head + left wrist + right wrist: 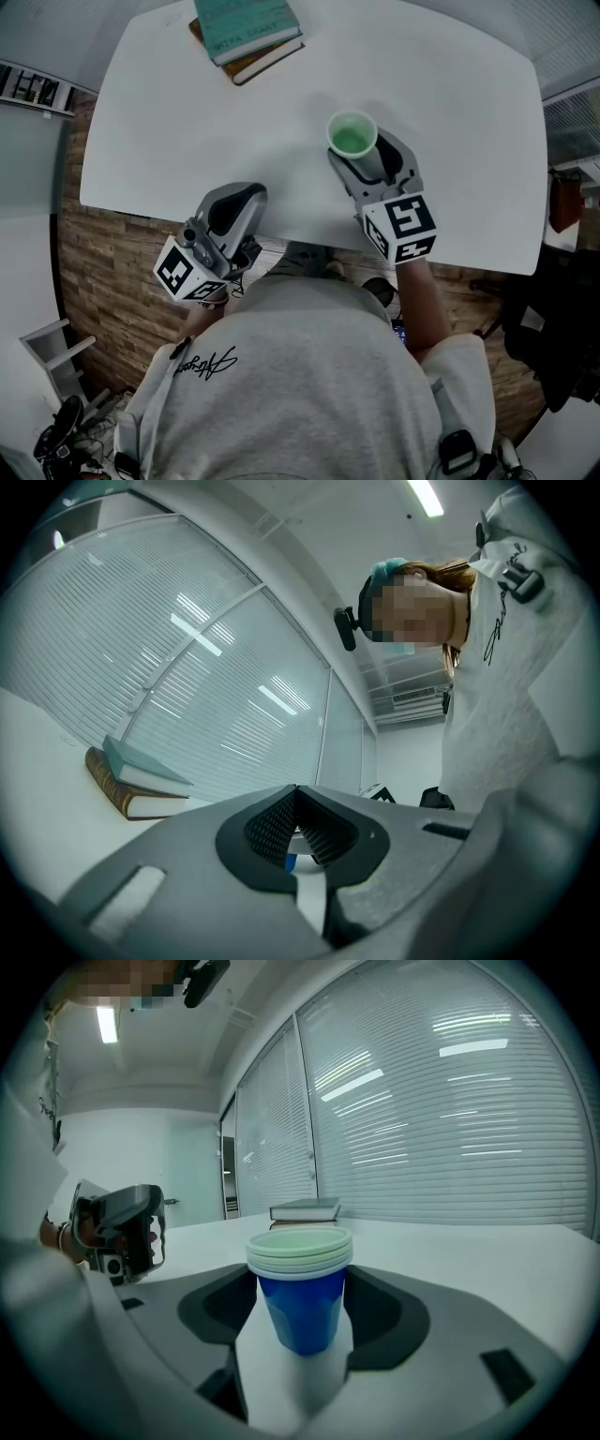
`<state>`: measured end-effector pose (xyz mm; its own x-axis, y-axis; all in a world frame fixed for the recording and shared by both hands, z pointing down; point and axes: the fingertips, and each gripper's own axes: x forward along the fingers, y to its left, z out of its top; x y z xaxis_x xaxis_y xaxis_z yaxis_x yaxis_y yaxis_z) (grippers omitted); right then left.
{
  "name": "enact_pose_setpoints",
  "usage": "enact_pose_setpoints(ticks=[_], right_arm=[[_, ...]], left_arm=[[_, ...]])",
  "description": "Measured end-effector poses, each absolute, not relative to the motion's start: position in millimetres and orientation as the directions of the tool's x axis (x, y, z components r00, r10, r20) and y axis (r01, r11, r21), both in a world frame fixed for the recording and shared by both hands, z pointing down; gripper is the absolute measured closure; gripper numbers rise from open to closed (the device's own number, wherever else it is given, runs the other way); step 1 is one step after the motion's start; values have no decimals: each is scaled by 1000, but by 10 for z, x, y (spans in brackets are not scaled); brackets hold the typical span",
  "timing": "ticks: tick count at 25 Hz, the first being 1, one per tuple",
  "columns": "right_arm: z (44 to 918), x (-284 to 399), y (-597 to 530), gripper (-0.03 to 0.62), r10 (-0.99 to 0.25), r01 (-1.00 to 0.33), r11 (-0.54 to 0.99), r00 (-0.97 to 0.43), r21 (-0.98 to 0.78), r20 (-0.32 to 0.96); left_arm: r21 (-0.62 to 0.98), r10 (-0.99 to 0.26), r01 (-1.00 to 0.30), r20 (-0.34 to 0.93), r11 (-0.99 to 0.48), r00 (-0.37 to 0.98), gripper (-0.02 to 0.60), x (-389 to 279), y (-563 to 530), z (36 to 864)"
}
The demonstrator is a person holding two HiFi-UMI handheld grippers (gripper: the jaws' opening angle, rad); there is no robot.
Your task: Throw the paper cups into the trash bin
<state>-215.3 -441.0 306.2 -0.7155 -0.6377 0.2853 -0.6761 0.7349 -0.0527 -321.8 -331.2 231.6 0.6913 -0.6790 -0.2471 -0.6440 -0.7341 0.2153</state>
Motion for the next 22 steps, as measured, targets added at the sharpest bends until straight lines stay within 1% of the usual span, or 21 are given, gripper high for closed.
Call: enact_pose_setpoints(ticks=[8,22], right_arm=[[2900,-2079,-4275,310,-661,-682,730,-716,-26,223],[2730,-2005,-3783,310,-659,-668,744,-733,5,171]], left_arm=[[219,-668,-631,-267,-744,695,578,-3142,-3235,2261],[221,-634,-594,-263,-773,727,578,-2941,-2843,2188]])
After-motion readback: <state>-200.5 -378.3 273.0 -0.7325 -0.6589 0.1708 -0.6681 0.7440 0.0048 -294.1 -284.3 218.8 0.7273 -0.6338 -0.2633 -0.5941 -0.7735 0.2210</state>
